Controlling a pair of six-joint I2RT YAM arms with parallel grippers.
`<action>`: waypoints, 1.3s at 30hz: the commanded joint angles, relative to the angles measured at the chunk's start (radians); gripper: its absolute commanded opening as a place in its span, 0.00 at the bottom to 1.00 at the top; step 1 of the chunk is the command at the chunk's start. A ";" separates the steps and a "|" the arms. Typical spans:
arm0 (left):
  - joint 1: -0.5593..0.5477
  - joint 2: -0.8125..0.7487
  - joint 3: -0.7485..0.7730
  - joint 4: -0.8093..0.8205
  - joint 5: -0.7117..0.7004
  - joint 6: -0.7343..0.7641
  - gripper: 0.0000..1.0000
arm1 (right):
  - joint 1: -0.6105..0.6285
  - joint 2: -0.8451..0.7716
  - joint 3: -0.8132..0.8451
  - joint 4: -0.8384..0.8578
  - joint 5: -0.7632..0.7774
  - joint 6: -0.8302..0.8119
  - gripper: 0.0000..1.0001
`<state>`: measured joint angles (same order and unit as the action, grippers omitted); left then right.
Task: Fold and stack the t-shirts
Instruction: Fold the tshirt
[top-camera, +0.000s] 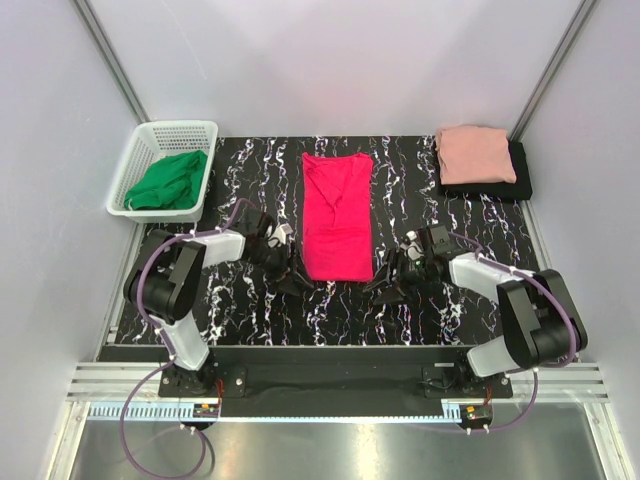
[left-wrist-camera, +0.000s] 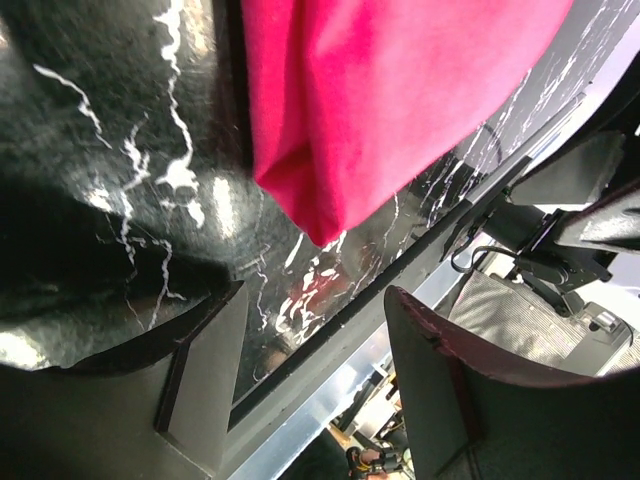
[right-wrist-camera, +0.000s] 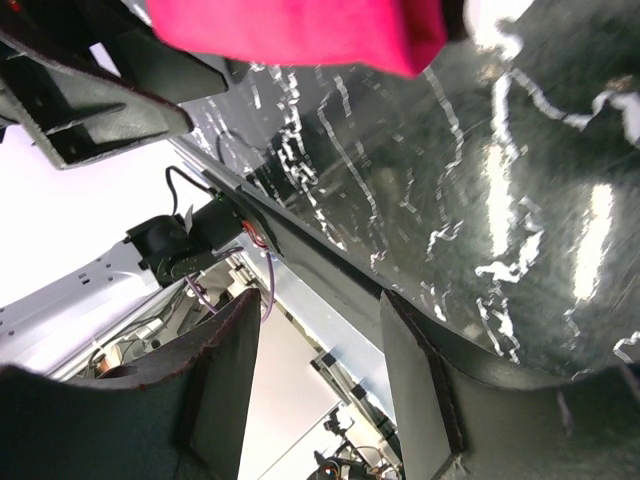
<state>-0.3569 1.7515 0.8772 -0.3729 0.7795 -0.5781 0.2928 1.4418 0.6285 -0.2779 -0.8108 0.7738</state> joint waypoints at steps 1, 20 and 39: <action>0.001 0.020 0.040 0.043 0.037 -0.005 0.61 | 0.003 0.037 0.034 0.054 -0.025 -0.024 0.58; 0.010 0.106 0.083 0.098 0.049 -0.042 0.60 | 0.005 0.259 0.040 0.269 -0.047 -0.007 0.58; 0.018 0.161 0.091 0.121 0.053 -0.051 0.53 | 0.003 0.425 0.126 0.348 -0.041 -0.019 0.51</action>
<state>-0.3431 1.8877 0.9451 -0.2825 0.8696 -0.6476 0.2928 1.8431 0.7338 0.0525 -0.9100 0.7753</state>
